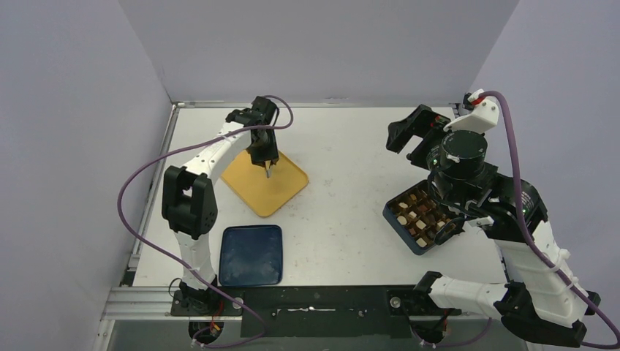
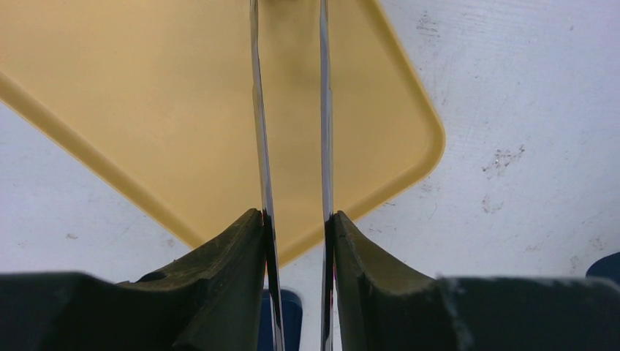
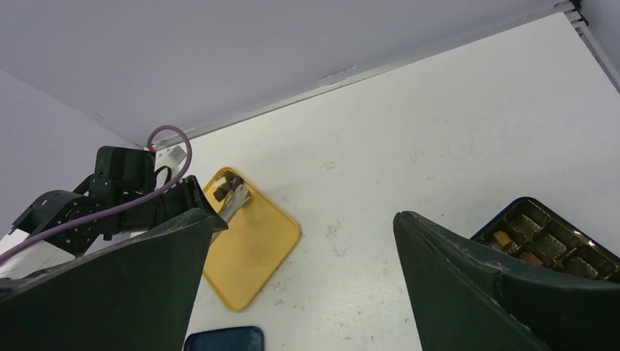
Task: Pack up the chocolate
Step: Pick up the fake chocolate from the plate, then place the fake chocolate in the packing box.
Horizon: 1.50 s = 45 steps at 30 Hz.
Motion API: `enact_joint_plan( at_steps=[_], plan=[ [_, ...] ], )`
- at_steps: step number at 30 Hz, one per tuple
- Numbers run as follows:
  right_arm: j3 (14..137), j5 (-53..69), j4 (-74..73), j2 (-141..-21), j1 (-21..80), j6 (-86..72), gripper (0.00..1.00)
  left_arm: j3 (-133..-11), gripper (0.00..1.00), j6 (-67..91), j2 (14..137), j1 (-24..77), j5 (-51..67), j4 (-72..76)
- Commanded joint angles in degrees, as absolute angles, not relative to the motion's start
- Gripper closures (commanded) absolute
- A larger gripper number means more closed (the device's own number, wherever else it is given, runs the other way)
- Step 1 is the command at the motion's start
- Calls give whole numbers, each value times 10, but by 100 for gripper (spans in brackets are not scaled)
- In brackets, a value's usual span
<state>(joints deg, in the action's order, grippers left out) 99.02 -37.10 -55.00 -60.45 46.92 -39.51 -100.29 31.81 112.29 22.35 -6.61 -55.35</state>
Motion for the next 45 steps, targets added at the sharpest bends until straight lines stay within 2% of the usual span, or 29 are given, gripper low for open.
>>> enact_joint_plan(
  at_steps=[1, 18, 28, 45],
  plan=[
    [998, -347, -537, -607, 468, -402, 0, -1008, 72, 332, 1060, 221, -43, -572],
    [999, -346, -523, -618, 468, -404, 0, -1015, 74, 340, 1000, 225, 0, -613],
    [1016, -376, -519, -619, 468, -392, 0, -1081, 75, 342, 1018, 251, 77, -586],
    [1051, -403, -553, -601, 468, -389, 0, -1257, 74, 375, 1180, 471, 168, -488]
  ],
)
